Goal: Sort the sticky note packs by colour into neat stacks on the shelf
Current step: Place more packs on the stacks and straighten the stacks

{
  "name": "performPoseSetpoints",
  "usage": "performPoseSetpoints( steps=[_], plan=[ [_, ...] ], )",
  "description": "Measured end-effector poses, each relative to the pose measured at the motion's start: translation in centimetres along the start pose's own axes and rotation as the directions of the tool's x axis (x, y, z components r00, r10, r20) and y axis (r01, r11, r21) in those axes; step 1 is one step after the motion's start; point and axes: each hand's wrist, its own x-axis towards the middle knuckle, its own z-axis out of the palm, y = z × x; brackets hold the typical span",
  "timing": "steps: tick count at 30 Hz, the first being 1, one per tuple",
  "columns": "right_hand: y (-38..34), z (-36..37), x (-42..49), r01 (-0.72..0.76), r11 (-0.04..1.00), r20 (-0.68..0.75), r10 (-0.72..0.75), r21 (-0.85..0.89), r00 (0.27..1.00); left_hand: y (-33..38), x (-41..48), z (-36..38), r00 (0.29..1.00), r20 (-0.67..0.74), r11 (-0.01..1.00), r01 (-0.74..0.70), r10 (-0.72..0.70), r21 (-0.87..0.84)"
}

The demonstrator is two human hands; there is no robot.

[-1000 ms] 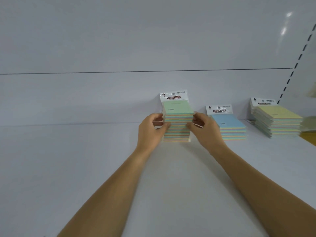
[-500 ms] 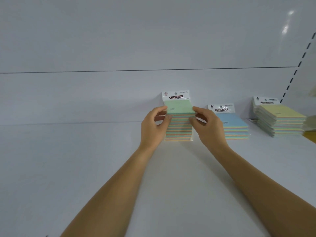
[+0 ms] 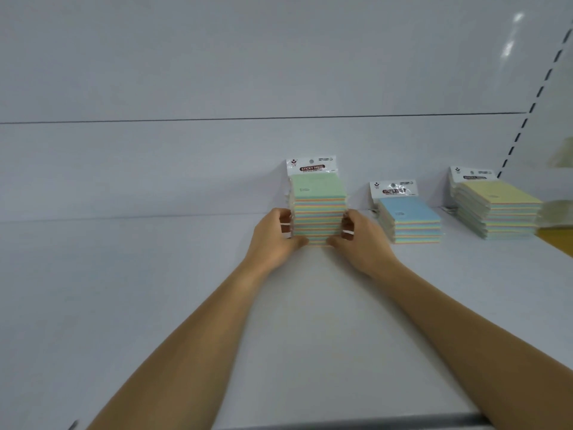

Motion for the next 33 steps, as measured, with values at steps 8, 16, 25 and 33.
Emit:
performPoseSetpoints(
  steps=[8,16,25,33],
  plan=[
    [0.4,-0.3,-0.1,-0.016,0.999,0.038,0.018,-0.041,0.999,0.3,-0.4,-0.1,1.0,0.019,1.0,-0.017,0.016,0.015],
    [0.8,0.0,0.3,-0.012,0.999,0.0,0.012,-0.04,1.0,0.3,-0.4,-0.4,1.0,0.007,0.999,-0.017,0.017,-0.031],
    [0.2,-0.2,0.0,-0.001,0.999,-0.067,0.004,0.047,0.998,-0.1,0.0,-0.3,0.999,-0.041,0.999,0.019,-0.02,-0.039],
    [-0.4,-0.5,-0.1,0.017,0.994,-0.133,-0.003,0.11,0.991,0.2,0.0,-0.4,0.994,-0.085,0.973,0.049,-0.07,-0.226]
  ],
)
